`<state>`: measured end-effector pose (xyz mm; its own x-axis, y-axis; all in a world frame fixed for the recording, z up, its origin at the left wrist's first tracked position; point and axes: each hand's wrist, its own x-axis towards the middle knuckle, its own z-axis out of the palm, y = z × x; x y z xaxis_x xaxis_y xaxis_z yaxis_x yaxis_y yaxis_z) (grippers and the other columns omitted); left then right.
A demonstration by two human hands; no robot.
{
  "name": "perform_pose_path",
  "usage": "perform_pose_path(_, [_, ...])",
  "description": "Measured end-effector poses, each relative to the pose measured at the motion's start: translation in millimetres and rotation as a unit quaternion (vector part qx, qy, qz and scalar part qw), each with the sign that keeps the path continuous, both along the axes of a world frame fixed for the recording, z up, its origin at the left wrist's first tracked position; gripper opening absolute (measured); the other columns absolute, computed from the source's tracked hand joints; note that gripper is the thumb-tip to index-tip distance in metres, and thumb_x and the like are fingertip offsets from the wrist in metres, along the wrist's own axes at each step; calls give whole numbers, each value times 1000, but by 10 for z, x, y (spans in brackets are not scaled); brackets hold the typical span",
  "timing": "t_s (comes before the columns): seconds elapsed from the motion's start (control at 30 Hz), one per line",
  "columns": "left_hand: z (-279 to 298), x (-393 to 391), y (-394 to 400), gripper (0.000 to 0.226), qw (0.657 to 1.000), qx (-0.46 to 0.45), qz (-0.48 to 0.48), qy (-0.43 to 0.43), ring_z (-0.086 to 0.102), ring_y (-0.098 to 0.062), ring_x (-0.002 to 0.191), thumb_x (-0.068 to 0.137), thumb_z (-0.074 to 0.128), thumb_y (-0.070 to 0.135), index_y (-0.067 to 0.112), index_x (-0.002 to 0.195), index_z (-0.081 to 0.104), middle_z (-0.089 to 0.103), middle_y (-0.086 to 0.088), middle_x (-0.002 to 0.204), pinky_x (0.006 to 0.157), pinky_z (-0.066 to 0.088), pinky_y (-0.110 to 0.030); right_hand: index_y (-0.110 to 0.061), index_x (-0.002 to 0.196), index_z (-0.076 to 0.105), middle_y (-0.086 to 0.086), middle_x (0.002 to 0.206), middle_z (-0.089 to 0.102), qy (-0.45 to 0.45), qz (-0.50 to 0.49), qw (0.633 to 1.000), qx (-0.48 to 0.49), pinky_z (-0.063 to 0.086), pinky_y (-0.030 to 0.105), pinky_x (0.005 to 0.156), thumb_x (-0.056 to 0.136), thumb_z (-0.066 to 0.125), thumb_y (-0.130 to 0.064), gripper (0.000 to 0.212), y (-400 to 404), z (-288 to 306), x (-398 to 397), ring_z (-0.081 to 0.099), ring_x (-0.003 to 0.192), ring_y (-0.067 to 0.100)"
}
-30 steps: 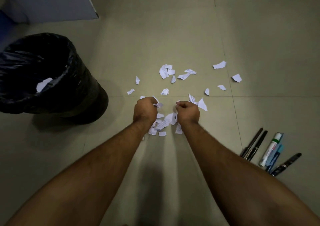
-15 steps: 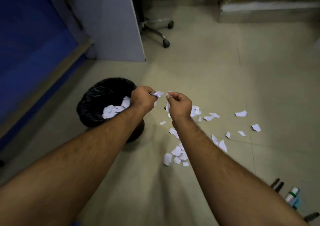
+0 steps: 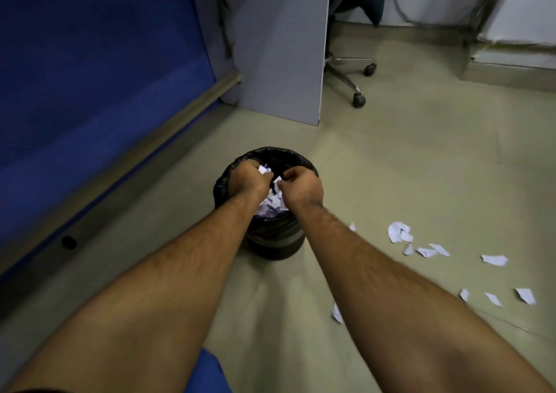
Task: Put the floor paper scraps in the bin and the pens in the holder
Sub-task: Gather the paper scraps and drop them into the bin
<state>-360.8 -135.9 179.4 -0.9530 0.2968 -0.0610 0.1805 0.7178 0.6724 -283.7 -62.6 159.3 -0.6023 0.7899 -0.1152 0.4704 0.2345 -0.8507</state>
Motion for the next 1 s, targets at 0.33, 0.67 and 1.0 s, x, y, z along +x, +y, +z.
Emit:
perform_pose_path(0.33, [-53, 200, 291, 19, 997, 37, -67, -17, 68, -22, 95, 82, 65, 16, 19, 97, 75, 74, -2, 100, 86, 55, -29, -20, 101, 71, -1, 95, 73, 126, -95, 985, -64, 55, 32, 88, 85, 59, -10, 22, 149, -49, 134, 68, 91, 18])
perform_pose_path(0.67, [-464, 1178, 842, 30, 966, 18, -251, -52, 70, -27, 90, 82, 52, 7, 16, 99, 74, 75, -8, 95, 79, 56, -30, -26, 93, 70, -3, 82, 71, 150, -226, 959, -86, 57, 36, 78, 83, 55, -14, 21, 599, -398, 1189, 68, 78, 20])
perform_pose_path(1.0, [-2099, 2238, 497, 41, 948, -166, -244, -121, 55, -28, 119, 86, 55, 14, 16, 128, 58, 58, -9, 131, 98, 46, -32, -13, 119, 64, 9, 119, 63, -148, -122, 981, 35, 46, 36, 90, 84, 62, -23, 37, 405, -1993, 2680, 59, 111, 30])
